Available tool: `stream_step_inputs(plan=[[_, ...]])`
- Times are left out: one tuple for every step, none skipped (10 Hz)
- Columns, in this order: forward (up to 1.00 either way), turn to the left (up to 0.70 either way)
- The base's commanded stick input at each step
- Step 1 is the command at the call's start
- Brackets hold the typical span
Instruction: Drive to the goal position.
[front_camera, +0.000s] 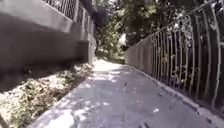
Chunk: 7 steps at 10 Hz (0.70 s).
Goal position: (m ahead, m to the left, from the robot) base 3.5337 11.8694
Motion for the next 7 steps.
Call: stream_step_inputs(plan=[[0.5, 0.0], [0.5, 0.0], [0.5, 0.0], [0.5, 0.0], [0.5, 0.0], [0.5, 0.0], [0.5, 0.0]])
